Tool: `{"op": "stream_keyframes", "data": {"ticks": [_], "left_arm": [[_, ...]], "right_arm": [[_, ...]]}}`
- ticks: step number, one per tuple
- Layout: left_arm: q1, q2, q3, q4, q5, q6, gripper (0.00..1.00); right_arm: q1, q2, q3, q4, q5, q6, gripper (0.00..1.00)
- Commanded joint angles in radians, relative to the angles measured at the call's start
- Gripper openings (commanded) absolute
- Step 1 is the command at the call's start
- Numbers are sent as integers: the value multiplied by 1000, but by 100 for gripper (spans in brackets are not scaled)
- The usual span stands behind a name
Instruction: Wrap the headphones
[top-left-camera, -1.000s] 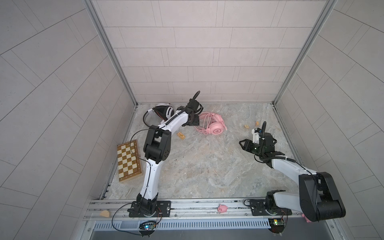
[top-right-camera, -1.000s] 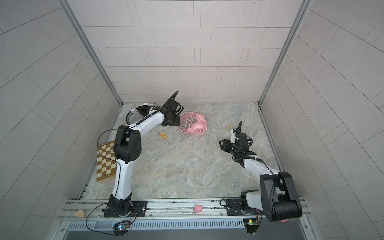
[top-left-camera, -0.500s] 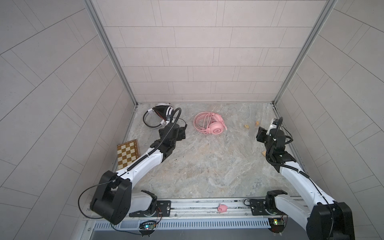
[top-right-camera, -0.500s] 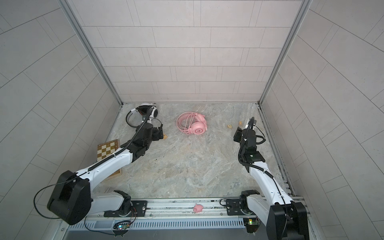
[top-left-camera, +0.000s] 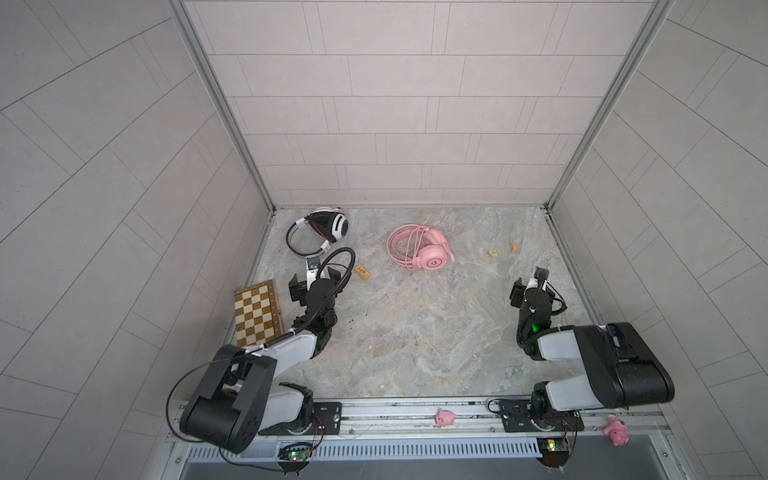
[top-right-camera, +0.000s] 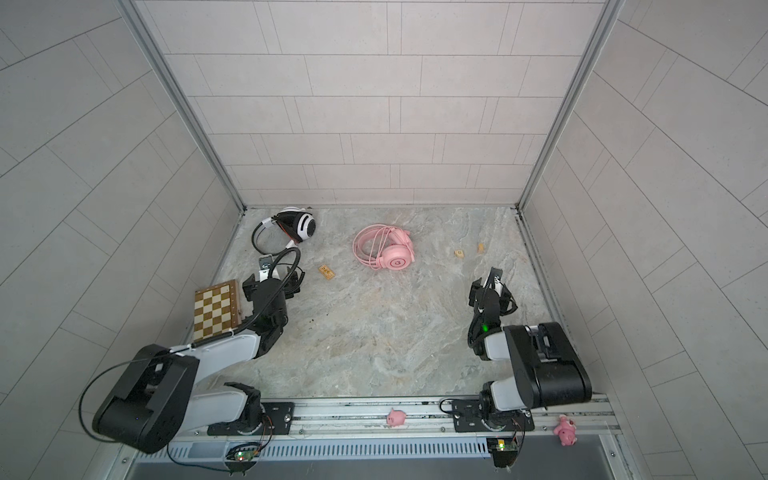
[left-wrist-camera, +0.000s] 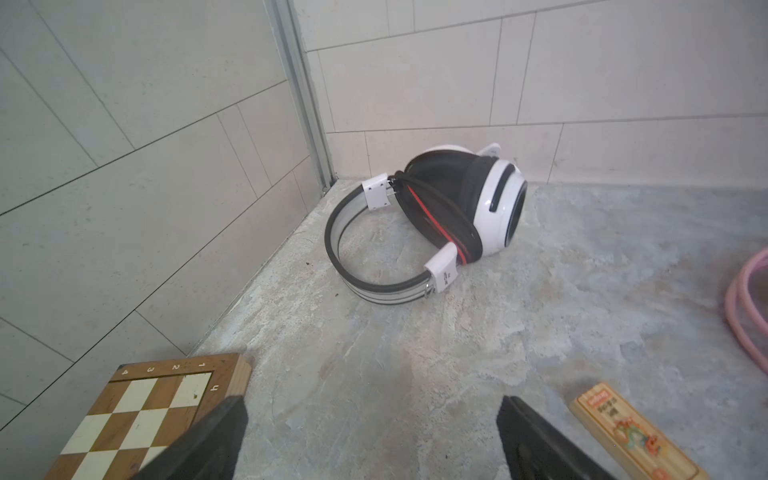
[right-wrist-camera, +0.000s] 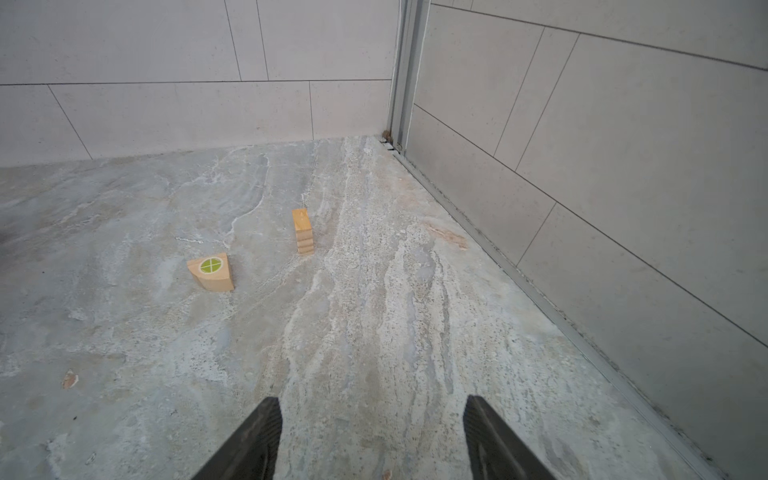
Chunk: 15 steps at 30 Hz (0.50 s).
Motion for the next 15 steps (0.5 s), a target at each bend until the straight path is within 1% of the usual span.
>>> {"op": "stream_keyframes", "data": {"ticks": [1, 2, 3, 4, 5, 8, 10, 11, 12, 13, 14, 15], "left_arm": [[34, -4, 10, 142, 60, 58, 100], [46, -4, 15, 142, 70, 54, 100], [51, -4, 17, 137, 70, 52, 100], [51, -9, 12, 134, 81, 59, 100], [51, -16, 4, 134, 91, 77, 100], [54, -67, -16, 42, 92, 80, 100], [72, -61, -50, 25, 77, 43, 100], [90, -44, -73, 49, 92, 17, 100], [111, -12, -100, 148, 114, -5, 100], [117, 24, -122, 241, 128, 5, 100], [127, 67, -141, 336, 157, 32, 100], [139, 120, -147, 408, 176, 31, 100]], "right_arm": [[-4, 42, -6, 155, -56, -43, 72], [-3, 59, 8, 139, -56, -41, 71], [-3, 91, 15, 174, -44, -35, 75], [-3, 127, 10, 241, -69, -57, 76], [-4, 132, 4, 255, -86, -61, 76], [-2, 101, 52, 124, -80, -60, 78], [-2, 98, 80, 68, -120, -75, 78], [0, 97, 92, 45, -126, -80, 79], [1, 92, 101, 20, -128, -81, 80], [2, 93, 108, 12, -124, -84, 94], [5, 95, 108, 15, -119, -85, 99], [6, 92, 109, 11, -117, -87, 99]]}}
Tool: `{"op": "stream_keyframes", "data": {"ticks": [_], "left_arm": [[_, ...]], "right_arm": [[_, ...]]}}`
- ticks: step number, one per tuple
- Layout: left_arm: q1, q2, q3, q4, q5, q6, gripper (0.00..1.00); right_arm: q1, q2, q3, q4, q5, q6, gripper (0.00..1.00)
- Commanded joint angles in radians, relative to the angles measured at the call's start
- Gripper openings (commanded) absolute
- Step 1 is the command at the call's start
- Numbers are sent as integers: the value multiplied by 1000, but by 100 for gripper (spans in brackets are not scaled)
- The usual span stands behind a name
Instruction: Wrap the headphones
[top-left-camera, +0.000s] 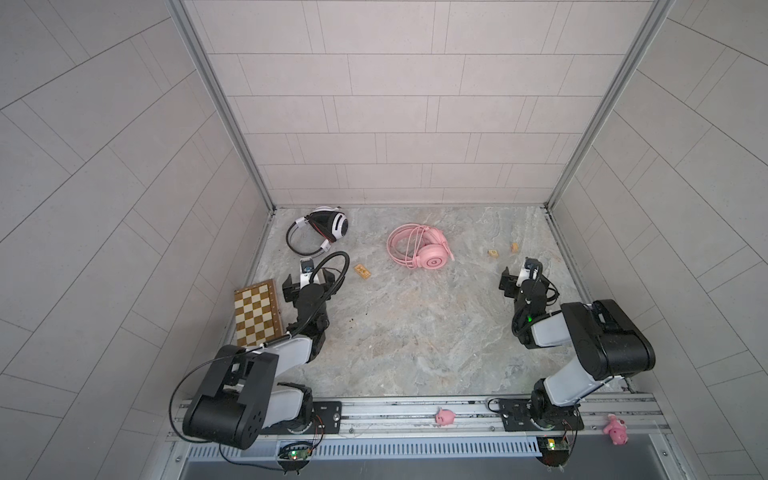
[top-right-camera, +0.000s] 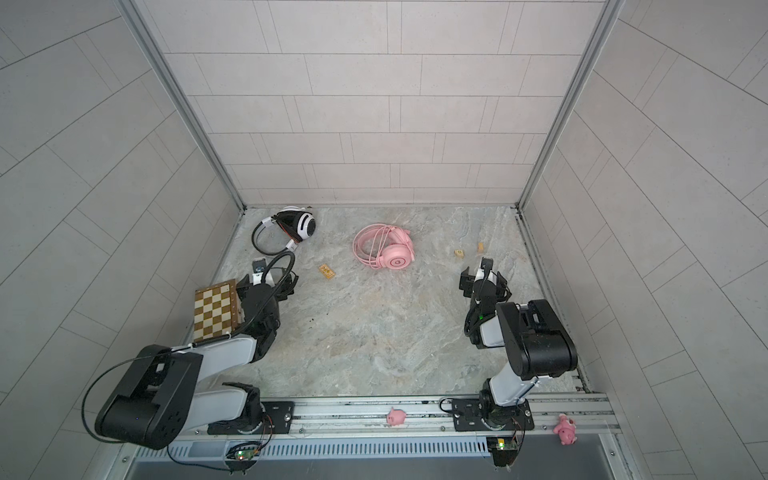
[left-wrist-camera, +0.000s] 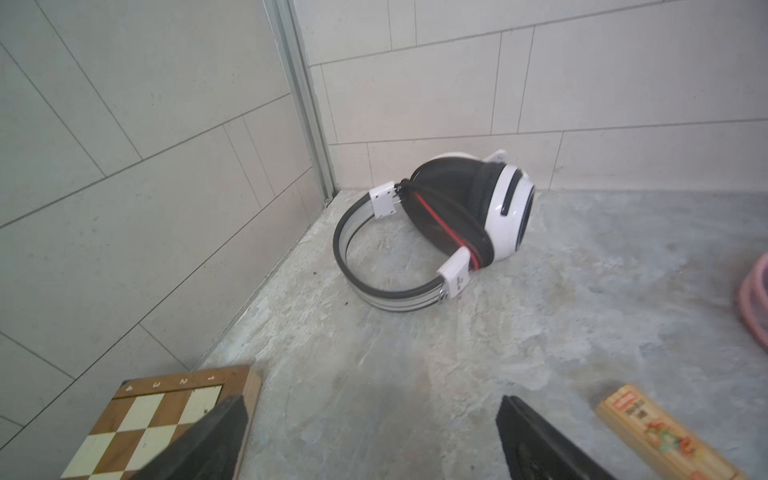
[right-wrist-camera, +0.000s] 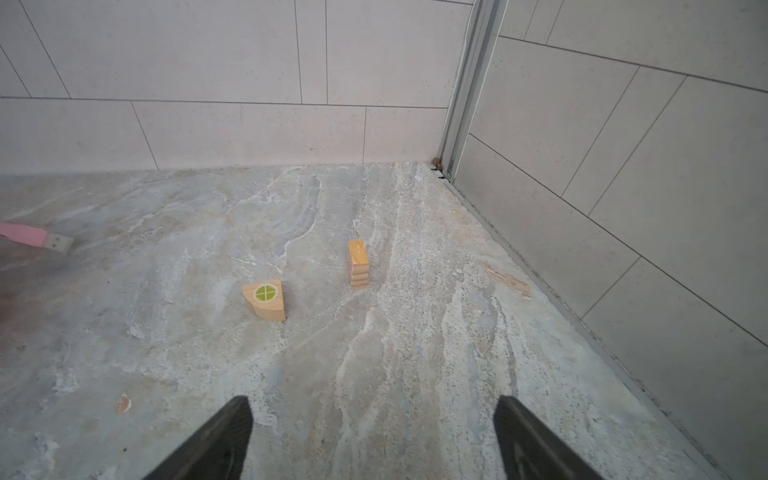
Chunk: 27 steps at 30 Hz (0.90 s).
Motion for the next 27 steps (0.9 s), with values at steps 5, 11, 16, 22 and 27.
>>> {"op": "stream_keyframes", "data": {"ticks": [5, 11, 16, 22, 27], "left_arm": [[78, 245, 50, 202, 146, -36, 100], [95, 250, 161, -2, 216, -26, 100], [94, 250, 162, -4, 233, -13, 100], [95, 247, 164, -14, 233, -15, 100], [95, 246, 165, -14, 234, -16, 100]], "right_arm": [[11, -18, 9, -55, 2, -30, 99], [12, -18, 28, -92, -1, -34, 99], [29, -16, 48, -128, -21, -66, 99], [29, -16, 52, -136, -24, -65, 99], [29, -17, 60, -151, -30, -65, 99]]}}
